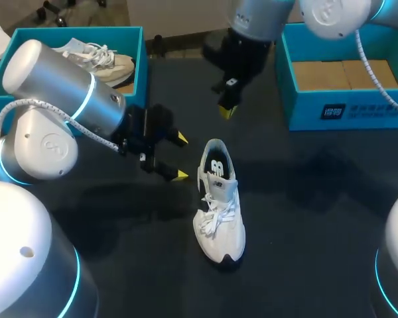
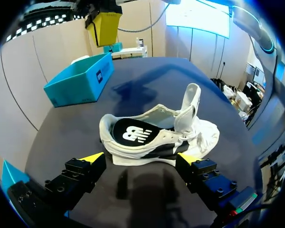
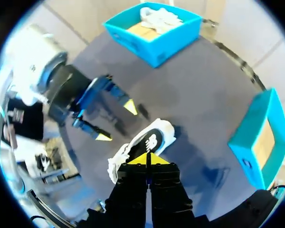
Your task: Take the shoe out of the shoebox, open the shoe tongue, remove and reinsert the insole, then place the shoe into the shoebox
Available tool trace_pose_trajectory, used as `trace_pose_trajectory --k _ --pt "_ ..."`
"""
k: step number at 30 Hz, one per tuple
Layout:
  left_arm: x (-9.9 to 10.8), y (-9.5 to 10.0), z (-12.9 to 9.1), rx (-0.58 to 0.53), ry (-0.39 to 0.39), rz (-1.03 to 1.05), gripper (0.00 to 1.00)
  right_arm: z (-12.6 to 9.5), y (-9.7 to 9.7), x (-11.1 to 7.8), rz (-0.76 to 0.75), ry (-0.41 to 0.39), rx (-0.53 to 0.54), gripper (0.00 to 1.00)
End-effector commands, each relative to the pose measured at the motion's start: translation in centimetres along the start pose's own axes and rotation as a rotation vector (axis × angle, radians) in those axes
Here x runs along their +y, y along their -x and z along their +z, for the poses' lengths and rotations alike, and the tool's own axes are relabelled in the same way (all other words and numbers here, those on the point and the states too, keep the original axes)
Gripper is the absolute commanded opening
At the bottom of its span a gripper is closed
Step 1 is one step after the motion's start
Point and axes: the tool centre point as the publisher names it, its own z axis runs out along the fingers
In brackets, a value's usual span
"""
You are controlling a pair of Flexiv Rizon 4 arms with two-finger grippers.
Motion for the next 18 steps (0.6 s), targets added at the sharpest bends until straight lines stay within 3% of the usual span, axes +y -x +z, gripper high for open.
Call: trace_pose_trajectory --k 1,12,18 --pt "0.4 -0.1 -2.0 0.027 -0.001 -0.010 1.00 -0.2 -0.4 -1.6 0.148 0.071 -0.097 0.00" --pt "1.9 1.7 -6.7 0.029 -0.024 -0.100 1.00 2.4 -1.7 -2.6 0.281 0.086 -0.134 0.00" --pt "2.2 2.1 -8.4 0.052 0.054 -0.084 1.00 4.3 -2.5 -2.9 0.314 0.065 -0.126 0.00"
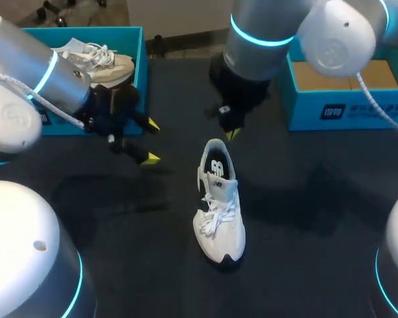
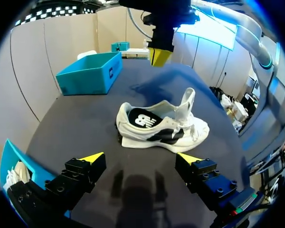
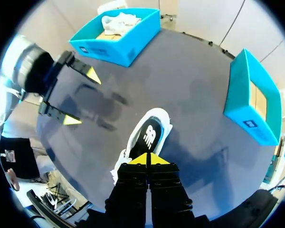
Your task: Take the shoe out of the shoebox, open the shoe tongue, remove and reinsert the insole, then place the shoe into the shoebox
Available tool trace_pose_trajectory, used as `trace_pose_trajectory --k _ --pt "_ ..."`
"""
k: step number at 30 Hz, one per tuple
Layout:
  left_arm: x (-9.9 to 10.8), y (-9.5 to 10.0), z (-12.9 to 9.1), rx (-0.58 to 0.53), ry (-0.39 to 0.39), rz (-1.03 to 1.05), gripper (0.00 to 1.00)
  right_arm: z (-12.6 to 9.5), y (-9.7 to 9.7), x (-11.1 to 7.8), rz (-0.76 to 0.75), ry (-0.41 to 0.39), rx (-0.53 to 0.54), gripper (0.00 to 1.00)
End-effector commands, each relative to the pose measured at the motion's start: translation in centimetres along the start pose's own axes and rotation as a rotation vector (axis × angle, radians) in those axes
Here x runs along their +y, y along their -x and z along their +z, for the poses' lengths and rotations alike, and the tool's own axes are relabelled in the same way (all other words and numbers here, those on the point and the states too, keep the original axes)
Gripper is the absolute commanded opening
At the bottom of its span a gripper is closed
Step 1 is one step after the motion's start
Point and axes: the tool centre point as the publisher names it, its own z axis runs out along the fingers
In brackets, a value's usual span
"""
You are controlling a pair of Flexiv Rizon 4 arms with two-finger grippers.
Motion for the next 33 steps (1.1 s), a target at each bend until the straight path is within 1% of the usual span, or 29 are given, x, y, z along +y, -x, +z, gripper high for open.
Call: trace_pose_trajectory --k 1,6,9,13,18,33 --pt "-0.3 -0.2 -2.0 0.030 0.058 0.008 1.00 1.6 -0.6 -0.3 0.014 -0.009 0.007 0.00" --pt "0.3 -0.3 -3.0 0.048 0.076 0.014 1.00 3.1 -1.1 -1.1 0.044 -0.024 0.022 0.00" --pt "0.6 -0.1 -3.8 0.045 0.088 0.012 1.00 4.0 -1.4 -1.5 0.057 -0.020 0.030 0.00" --pt "0.9 0.5 -4.4 0.036 0.110 0.003 1.00 4.9 -1.7 -1.7 0.081 -0.014 0.031 0.00" --pt "1.1 0.9 -5.4 0.015 0.113 0.028 1.00 4.9 -1.7 -1.7 0.081 -0.014 0.031 0.00" --pt "1.1 0.9 -5.4 0.015 0.113 0.028 1.00 4.9 -1.7 -1.7 0.081 -0.014 0.031 0.00"
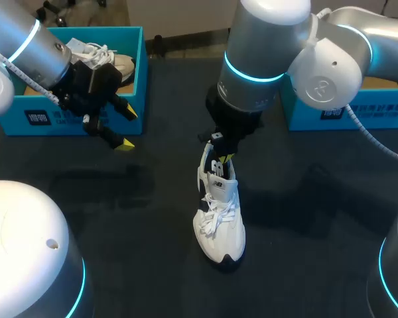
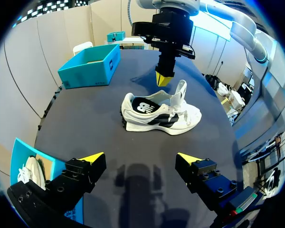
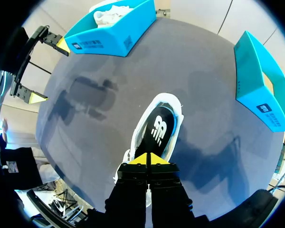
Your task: Take the shoe out of the shoebox, open the shoe tongue, remove and reinsert the insole, then place the shoe into the shoebox
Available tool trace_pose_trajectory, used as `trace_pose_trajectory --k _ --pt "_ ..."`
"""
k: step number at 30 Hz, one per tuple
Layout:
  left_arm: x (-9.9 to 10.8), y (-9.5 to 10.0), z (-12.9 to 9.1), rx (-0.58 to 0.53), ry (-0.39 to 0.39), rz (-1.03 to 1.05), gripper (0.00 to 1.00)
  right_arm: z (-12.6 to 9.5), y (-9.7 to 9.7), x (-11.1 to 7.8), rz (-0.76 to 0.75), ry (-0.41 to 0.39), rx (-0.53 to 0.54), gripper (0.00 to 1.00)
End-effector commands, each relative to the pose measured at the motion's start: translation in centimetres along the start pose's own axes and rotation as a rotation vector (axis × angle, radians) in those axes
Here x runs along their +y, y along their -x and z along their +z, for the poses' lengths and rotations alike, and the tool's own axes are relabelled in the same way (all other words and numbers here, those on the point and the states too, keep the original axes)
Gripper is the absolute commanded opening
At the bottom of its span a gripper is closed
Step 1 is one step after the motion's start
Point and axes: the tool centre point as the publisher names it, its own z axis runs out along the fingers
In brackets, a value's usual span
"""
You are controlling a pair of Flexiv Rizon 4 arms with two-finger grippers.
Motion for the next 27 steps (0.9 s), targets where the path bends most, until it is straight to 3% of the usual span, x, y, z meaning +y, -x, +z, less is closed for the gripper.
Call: trace_pose_trajectory --k 1,5,14,27 --pt "0.0 -0.1 0.0 -0.002 0.003 -0.001 1.00 0.4 -0.2 0.3 0.002 0.000 0.001 0.00" --pt "0.0 -0.1 0.0 -0.002 0.003 -0.001 1.00 1.1 -0.6 0.9 0.031 0.018 -0.055 0.00" --pt "0.0 -0.1 0.0 -0.002 0.003 -0.001 1.00 3.5 -0.1 1.3 0.097 0.067 -0.062 0.00" --pt "0.0 -0.1 0.0 -0.002 0.003 -0.001 1.00 7.0 0.7 1.8 0.115 0.032 -0.084 0.00"
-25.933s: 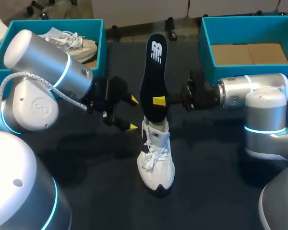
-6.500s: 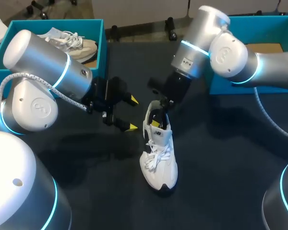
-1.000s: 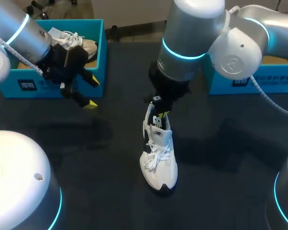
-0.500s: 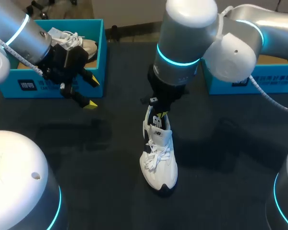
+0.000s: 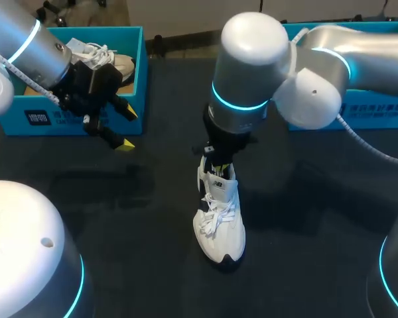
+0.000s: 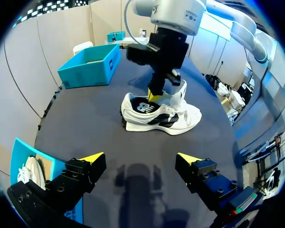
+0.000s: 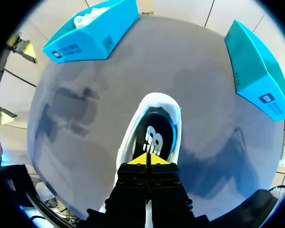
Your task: Take the shoe out of the shoebox, open the shoe tongue, remove and reinsert the insole, then place the shoe into the shoebox
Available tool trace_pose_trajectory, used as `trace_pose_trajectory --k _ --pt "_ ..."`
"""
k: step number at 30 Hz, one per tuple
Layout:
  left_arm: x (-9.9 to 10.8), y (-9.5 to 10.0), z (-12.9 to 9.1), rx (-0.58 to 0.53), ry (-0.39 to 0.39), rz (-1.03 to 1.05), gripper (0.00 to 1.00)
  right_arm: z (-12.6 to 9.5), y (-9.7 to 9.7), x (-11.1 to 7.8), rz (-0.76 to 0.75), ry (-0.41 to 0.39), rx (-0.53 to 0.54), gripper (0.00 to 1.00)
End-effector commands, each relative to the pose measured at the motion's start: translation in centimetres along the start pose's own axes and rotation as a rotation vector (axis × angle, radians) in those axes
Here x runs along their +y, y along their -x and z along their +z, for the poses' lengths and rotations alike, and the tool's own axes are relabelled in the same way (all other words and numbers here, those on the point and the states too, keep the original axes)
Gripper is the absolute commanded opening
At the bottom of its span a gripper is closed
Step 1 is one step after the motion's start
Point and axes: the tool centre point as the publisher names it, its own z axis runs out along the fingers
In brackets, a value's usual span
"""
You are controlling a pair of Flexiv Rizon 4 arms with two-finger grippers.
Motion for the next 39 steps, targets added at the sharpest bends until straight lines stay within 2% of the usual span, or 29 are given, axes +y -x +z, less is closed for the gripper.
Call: trace_pose_trajectory --k 1,3,16,34,39 --pt "0.0 -0.1 -0.1 -0.002 0.002 0.000 1.00 1.3 -0.4 0.2 0.004 -0.021 -0.017 0.00" --pt "0.0 -0.1 -0.1 -0.002 0.002 0.000 1.00 1.5 -0.2 0.0 0.001 -0.062 -0.076 0.00" --pt "0.0 -0.1 -0.1 -0.002 0.002 0.000 1.00 2.2 -0.1 -1.3 0.020 -0.076 -0.165 0.00" --pt "0.0 -0.1 -0.1 -0.002 0.002 0.000 1.00 6.8 1.1 -1.0 0.025 -0.115 -0.115 0.00" --pt "0.0 -0.1 -0.1 -0.002 0.002 0.000 1.00 6.8 0.8 -0.9 0.015 -0.119 -0.104 0.00"
